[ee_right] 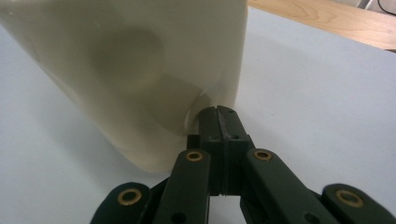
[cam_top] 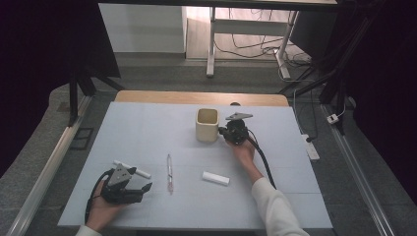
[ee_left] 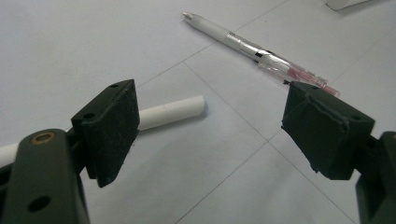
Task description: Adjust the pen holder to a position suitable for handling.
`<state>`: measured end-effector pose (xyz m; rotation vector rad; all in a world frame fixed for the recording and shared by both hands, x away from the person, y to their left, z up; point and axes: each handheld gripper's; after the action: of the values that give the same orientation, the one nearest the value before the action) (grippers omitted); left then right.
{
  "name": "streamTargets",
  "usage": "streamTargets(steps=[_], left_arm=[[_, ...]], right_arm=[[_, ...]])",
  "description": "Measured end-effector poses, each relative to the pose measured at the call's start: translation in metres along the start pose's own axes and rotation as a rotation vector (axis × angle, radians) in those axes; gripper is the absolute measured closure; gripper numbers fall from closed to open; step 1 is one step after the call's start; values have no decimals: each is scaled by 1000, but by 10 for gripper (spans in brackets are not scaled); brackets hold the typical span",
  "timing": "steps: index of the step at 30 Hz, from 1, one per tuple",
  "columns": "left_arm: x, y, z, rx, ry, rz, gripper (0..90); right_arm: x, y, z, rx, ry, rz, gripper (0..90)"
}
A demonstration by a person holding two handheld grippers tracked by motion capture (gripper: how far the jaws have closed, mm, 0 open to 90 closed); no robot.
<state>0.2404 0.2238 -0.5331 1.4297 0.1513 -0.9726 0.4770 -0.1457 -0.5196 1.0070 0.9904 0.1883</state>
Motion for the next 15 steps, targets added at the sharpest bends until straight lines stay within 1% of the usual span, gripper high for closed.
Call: streamTargets(steps=[3,5,7,8,12,15], left_arm=[[-1,0,0,-2,1,2,188],[0,0,-1,-4,1,0,188],[0,-1,-1,-6,2,1,188],[0,-1,-2,-6,2,1,188],[-1,-1,-2,-7,4,1,188],[-1,-1,-3,-9,2,3,188]], right_arm=[[2,2,-3,-6,13,4,892],[4,3,-6,-19,23,8,892],[5,4,-8,-36,18,5,892],[5,4,-8,-38,15,6,892],[5,3,-5,-13,39,22,892],[2,3,-6,-24,31,24,892]])
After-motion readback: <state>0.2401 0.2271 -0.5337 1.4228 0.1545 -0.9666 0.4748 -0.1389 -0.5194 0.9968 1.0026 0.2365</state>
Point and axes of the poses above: each handheld gripper's, and its own axes: x roughly forward along the jaws, y roughly out of its top, z roughly to its right, and after that the axes turned 14 degrees about -x, right-handed
